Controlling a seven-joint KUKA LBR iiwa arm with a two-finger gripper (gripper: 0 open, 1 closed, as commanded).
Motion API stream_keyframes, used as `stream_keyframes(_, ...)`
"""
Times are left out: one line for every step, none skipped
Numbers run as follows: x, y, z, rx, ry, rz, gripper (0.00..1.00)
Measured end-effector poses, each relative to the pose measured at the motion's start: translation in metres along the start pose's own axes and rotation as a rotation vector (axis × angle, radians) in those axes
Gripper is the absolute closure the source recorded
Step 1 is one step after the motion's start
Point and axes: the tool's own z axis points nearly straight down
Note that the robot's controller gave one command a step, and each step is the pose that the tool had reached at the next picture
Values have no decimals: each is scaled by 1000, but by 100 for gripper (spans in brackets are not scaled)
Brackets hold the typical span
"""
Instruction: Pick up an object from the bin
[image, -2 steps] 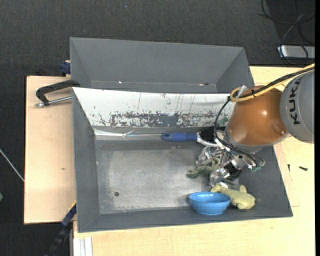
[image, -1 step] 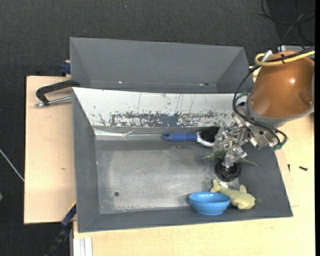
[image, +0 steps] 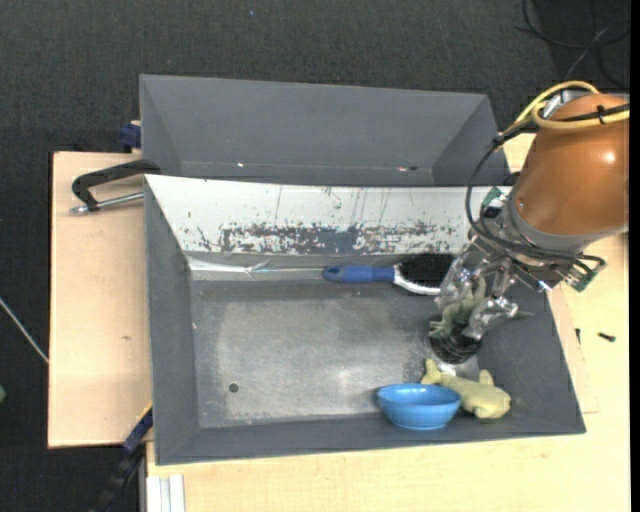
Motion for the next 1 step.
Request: stream_keyframes(9,46,-75,3,-3,-28,100)
